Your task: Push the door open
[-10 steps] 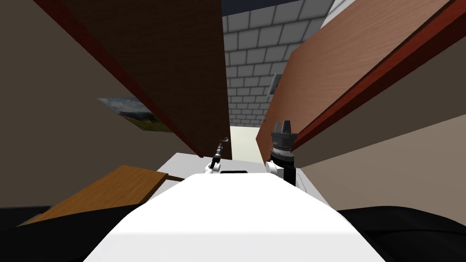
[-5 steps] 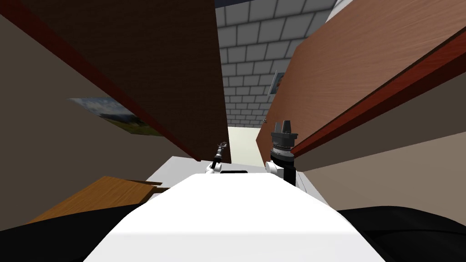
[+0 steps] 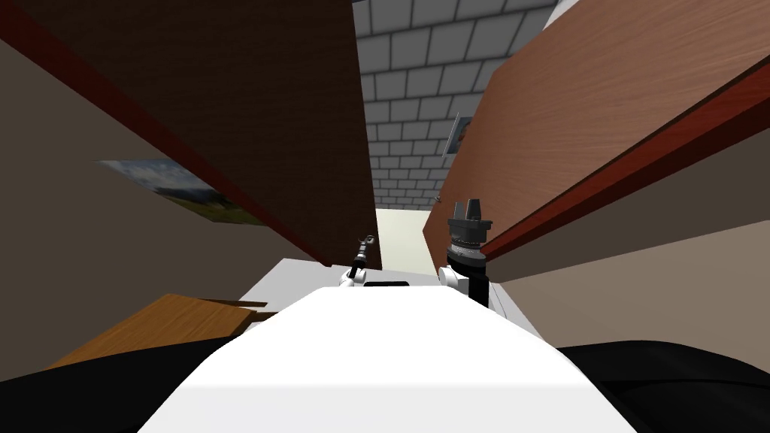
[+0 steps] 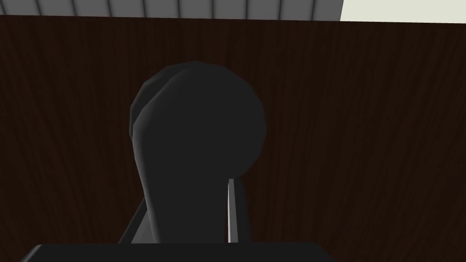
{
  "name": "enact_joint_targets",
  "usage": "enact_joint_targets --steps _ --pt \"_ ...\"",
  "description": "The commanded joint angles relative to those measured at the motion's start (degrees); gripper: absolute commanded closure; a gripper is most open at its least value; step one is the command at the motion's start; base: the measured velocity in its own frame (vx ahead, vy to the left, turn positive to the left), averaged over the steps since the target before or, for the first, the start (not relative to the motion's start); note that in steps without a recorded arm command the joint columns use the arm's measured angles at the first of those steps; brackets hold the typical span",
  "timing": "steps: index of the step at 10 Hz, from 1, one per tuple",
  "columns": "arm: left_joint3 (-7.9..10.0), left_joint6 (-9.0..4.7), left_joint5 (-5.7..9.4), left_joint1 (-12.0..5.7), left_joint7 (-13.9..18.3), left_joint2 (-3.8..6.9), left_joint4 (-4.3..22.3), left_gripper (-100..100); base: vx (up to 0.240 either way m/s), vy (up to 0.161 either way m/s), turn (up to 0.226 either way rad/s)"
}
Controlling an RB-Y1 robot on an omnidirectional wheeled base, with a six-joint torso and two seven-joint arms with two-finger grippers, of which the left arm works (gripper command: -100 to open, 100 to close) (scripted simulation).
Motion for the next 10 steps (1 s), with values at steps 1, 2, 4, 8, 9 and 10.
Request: enact_joint_targets --steps 1,2,4,8,9,10 --pt "-0.03 -0.08 -0.01 0.27 0.0 -0.03 0.1 100 0.000 0.000 0.000" --pt "-0.03 -0.08 -0.01 0.27 0.0 -0.03 0.1 100 0.000 0.000 0.000" --pt "0.78 -0.01 0.44 0.03 -0.3 1.00 0.0 100 0.120 -0.036 0.020" --pt "2.47 -0.02 1.39 0.07 -0.8 2.54 0.1 100 0.148 -0.068 0.040" --pt "3.02 -0.03 1.70 0.08 -1.0 2.89 0.1 100 0.164 -0.068 0.030" --pt "3.02 -0.03 1.70 0.08 -1.0 2.89 0.1 100 0.114 -0.043 0.013"
